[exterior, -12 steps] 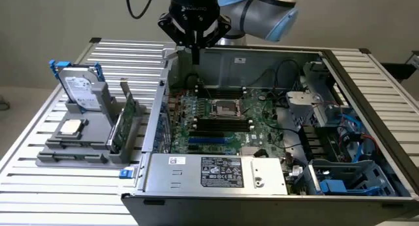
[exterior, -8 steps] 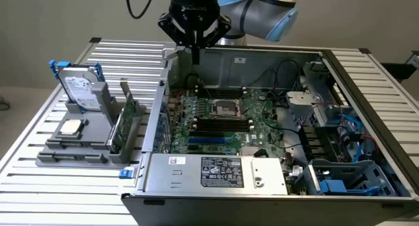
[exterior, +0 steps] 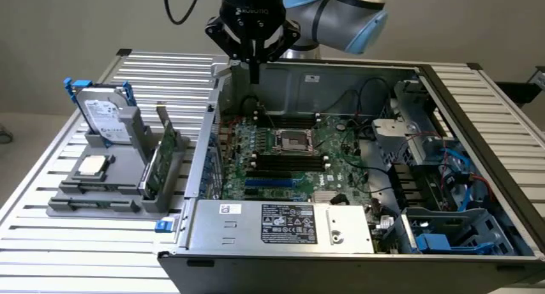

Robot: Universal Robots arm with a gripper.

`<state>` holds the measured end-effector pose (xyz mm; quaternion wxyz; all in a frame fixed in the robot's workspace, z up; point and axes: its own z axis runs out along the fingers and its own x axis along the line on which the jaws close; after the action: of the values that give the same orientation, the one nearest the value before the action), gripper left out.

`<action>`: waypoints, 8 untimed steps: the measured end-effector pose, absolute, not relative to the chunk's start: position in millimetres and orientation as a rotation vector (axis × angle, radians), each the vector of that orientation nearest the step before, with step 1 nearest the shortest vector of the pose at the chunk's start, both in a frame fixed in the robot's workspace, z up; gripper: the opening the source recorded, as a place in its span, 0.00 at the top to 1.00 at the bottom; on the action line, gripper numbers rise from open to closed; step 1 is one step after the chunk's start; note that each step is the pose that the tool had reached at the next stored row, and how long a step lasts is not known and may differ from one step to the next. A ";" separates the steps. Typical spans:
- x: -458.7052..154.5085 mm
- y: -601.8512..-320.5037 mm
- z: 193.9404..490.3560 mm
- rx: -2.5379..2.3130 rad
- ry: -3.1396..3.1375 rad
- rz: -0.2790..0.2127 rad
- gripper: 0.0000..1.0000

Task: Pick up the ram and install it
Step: 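Reach for the ram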

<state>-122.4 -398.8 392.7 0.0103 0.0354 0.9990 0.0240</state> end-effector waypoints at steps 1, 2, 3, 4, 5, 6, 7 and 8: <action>-125.6 -398.8 392.7 0.111 3.119 0.075 0.89; -129.6 -398.8 392.5 0.111 3.120 0.075 0.89; -134.1 -398.9 392.3 0.111 3.120 0.075 0.89; -138.6 -398.9 392.2 0.111 3.120 0.075 0.89; -143.1 -398.9 391.9 0.110 3.120 0.075 0.89; -147.6 -399.0 391.7 0.111 3.120 0.075 0.89; -152.2 -398.9 391.5 0.111 3.120 0.075 0.89; -156.6 -399.0 391.3 0.111 3.120 0.075 0.89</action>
<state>-156.6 -399.0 391.3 0.0094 0.0354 0.9990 0.0240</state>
